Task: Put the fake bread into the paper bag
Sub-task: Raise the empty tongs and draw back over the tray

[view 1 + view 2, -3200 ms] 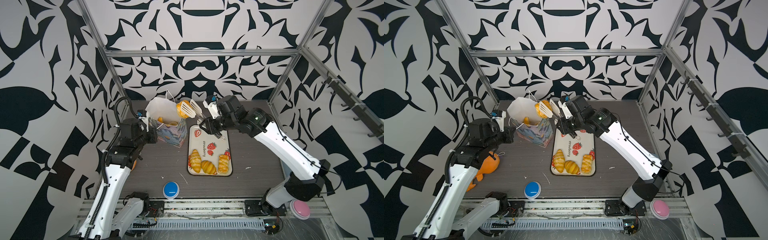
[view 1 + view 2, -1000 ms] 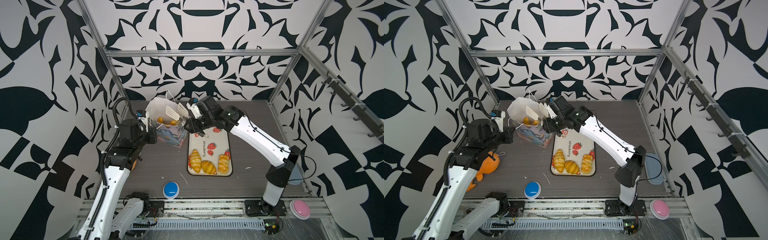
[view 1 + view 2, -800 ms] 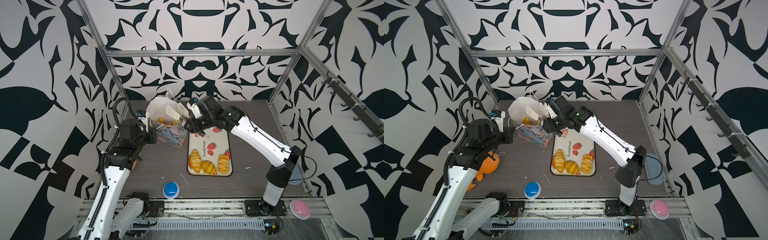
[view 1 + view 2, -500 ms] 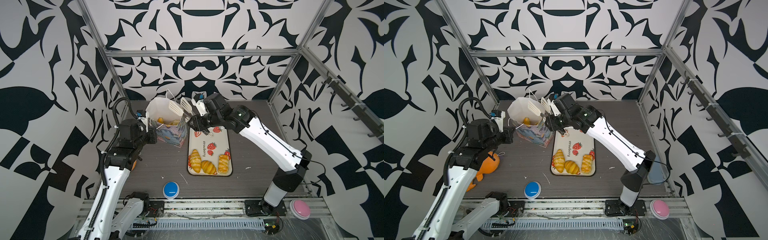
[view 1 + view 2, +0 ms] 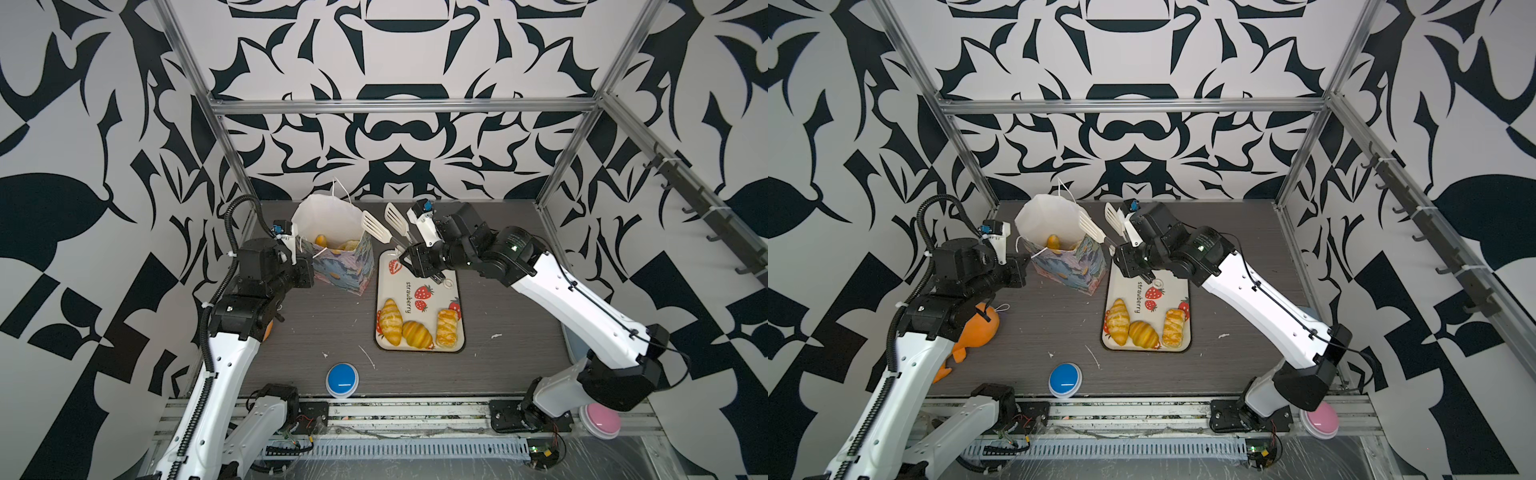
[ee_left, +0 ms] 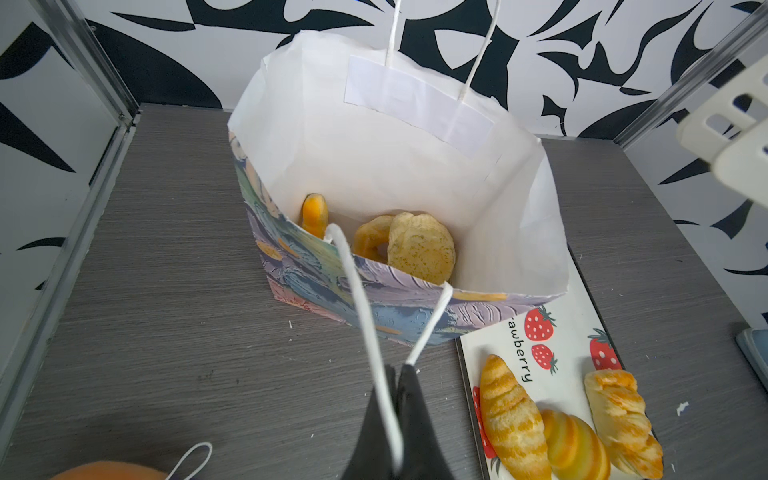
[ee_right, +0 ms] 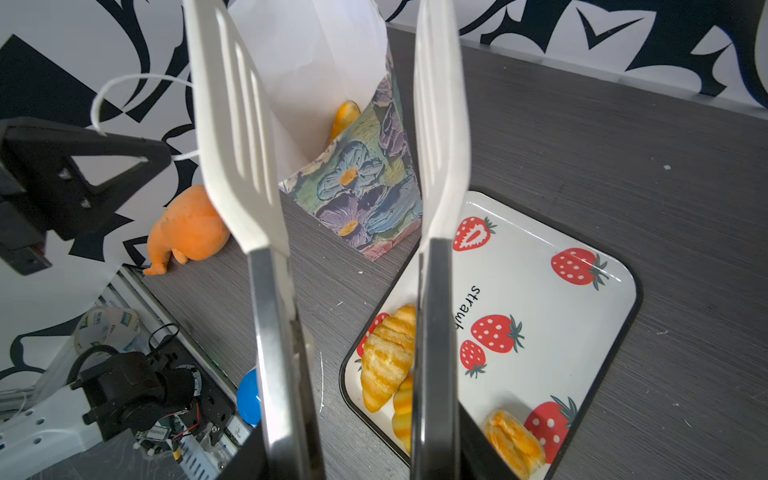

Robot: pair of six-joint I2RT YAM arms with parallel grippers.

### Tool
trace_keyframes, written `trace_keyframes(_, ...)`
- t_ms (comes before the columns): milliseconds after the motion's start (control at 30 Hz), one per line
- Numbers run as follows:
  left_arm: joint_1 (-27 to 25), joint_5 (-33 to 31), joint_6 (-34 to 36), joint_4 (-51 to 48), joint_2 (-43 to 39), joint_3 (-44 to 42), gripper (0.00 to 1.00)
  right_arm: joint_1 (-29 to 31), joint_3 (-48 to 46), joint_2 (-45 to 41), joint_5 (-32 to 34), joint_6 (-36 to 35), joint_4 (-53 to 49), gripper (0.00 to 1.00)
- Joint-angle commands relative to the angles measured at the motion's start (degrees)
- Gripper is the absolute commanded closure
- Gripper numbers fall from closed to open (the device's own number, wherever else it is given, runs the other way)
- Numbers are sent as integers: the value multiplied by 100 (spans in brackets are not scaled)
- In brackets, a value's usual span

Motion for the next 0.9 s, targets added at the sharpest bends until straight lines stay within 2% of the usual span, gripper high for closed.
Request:
trace_keyframes(0,-11,71,-2,-134,-73,-66,95,-22,-228,-434,290,-66,108,47)
trace_keyframes(867,-17,79,-14,-126,-9,-31,95,-397,-3047,-2182,563,513,-597,48)
